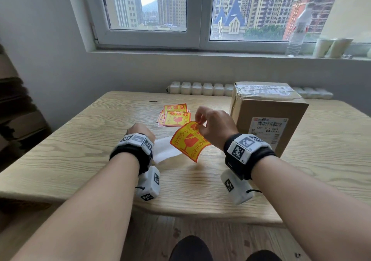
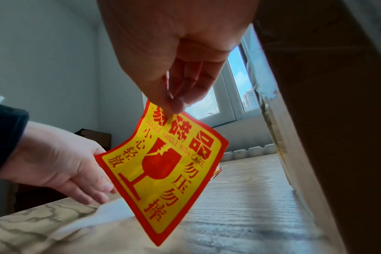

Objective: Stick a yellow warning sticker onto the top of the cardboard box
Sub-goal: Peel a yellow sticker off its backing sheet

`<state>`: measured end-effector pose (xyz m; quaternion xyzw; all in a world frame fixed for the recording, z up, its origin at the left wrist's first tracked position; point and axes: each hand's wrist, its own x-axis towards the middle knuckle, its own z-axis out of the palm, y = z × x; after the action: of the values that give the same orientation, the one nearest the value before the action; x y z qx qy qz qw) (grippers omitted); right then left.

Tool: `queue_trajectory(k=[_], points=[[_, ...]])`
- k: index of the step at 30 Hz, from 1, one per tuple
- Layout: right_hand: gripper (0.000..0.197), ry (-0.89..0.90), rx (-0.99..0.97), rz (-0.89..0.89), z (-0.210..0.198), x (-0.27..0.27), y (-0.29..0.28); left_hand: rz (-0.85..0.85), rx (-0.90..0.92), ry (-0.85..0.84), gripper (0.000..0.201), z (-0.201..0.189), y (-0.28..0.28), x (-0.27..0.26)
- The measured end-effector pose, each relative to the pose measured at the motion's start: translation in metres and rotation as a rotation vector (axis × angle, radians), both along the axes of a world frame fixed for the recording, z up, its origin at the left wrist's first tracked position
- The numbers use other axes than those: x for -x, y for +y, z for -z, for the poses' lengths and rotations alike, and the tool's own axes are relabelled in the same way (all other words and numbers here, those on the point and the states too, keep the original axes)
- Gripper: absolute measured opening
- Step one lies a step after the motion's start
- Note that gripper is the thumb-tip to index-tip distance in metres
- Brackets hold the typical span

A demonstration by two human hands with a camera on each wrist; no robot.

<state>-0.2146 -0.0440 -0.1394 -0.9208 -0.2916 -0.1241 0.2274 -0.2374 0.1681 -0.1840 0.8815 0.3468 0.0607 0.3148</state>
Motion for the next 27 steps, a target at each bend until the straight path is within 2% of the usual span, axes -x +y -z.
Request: queue_trajectory(k=[2, 4, 7, 9, 11, 15, 17, 18, 19, 20, 22, 23, 27], points=[[0.015, 0.003, 0.009, 0.003, -0.003, 0.000, -0.001, 0.040, 0.044, -0.069, 0.017, -0.014, -0.010, 0.004], [0.015, 0.004, 0.015, 0.003, -0.006, 0.002, -0.002, 0.152, 0.183, -0.164, 0.017, -0.030, -0.022, 0.006], [0.015, -0.007, 0.021, 0.006, -0.010, 0.005, -0.001, 0.346, 0.399, -0.235, 0.031, -0.052, -0.042, 0.011], [0.016, -0.022, 0.014, 0.005, -0.013, 0.008, -0.002, 0.411, 0.396, -0.221, 0.032, -0.060, -0.049, 0.016], [0.016, -0.033, 0.003, -0.002, -0.017, 0.013, -0.004, 0.446, 0.376, -0.178, 0.019, -0.063, -0.052, 0.020], [0.016, -0.050, -0.010, -0.009, -0.024, 0.022, -0.007, 0.439, 0.335, -0.167, 0.003, -0.066, -0.052, 0.027], [0.016, -0.066, -0.012, -0.020, -0.027, 0.026, -0.008, 0.440, 0.313, -0.181, 0.016, -0.068, -0.052, 0.032], [0.019, -0.078, -0.015, -0.027, -0.028, 0.029, -0.008, 0.434, 0.313, -0.195, 0.015, -0.070, -0.052, 0.035], [0.025, -0.094, -0.018, -0.036, -0.030, 0.031, -0.008, 0.425, 0.318, -0.217, 0.006, -0.072, -0.052, 0.037], [0.034, -0.111, -0.022, -0.044, -0.032, 0.034, -0.008, 0.409, 0.327, -0.252, 0.006, -0.075, -0.052, 0.041], [0.053, -0.134, -0.039, -0.039, -0.037, 0.037, -0.012, 0.350, 0.351, -0.352, 0.019, -0.081, -0.047, 0.044], [0.054, -0.138, -0.065, -0.021, -0.040, 0.038, -0.015, 0.322, 0.368, -0.416, 0.020, -0.085, -0.045, 0.046], [0.025, -0.131, -0.162, 0.027, -0.054, 0.040, -0.024, 0.243, 0.540, -0.599, 0.019, -0.108, -0.046, 0.055]])
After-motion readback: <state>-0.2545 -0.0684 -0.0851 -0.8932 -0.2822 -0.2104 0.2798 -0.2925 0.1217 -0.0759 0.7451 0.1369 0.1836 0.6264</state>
